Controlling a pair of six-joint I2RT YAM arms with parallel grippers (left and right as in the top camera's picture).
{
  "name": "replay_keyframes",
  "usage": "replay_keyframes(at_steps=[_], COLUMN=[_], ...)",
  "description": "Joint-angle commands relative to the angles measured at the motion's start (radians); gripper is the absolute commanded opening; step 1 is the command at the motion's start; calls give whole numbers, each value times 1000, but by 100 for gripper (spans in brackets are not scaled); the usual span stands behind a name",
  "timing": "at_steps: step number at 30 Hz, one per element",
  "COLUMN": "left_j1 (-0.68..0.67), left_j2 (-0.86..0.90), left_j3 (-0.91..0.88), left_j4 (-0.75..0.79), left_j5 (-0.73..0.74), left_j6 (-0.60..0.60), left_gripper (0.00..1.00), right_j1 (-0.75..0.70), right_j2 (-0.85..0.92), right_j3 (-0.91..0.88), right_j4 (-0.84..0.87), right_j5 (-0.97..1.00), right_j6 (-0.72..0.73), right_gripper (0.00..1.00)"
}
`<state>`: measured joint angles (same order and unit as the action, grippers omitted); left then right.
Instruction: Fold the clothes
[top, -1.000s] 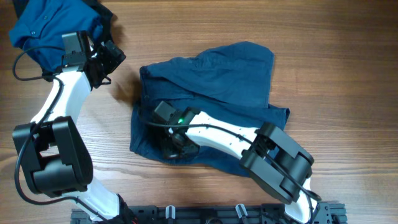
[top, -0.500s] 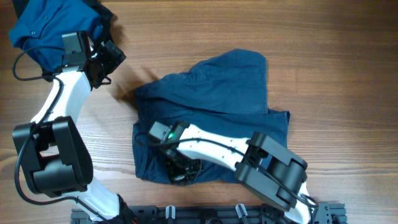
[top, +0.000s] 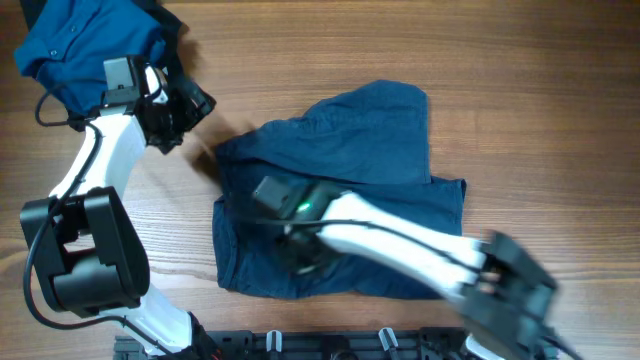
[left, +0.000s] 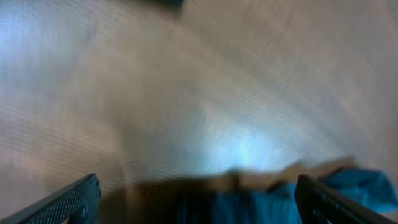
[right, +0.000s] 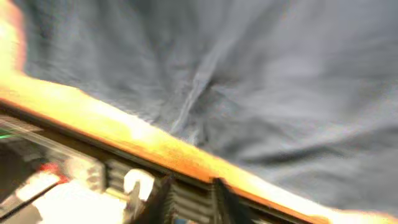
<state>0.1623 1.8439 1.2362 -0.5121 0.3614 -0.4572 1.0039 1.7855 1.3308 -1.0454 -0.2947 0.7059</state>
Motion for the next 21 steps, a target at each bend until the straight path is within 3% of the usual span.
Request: replay_keyframes(at_steps=[1, 5, 9, 12, 21], left_j1=[4, 3, 0, -4, -10], left_j2=[2, 2, 2, 9, 157], left_j3=[10, 5, -7, -9, -9], left_j4=[-90, -193, -172, -130, -97], left_j5=[59, 164, 209, 370, 341], left_j6=[-24, -26, -57, -68, -101], left_gripper=[100, 100, 100, 100, 100], right_j1=[-87, -142, -146, -146, -146], right_j2=[-176, -235, -231, -231, -231], right_j3=[3, 3, 3, 3, 3], right_j4=[-8, -6, 21, 48, 56], right_j5=[71, 75, 78, 78, 78], right_j6=[-1, -37, -49, -46, -41], right_gripper=[35, 38, 38, 38, 37])
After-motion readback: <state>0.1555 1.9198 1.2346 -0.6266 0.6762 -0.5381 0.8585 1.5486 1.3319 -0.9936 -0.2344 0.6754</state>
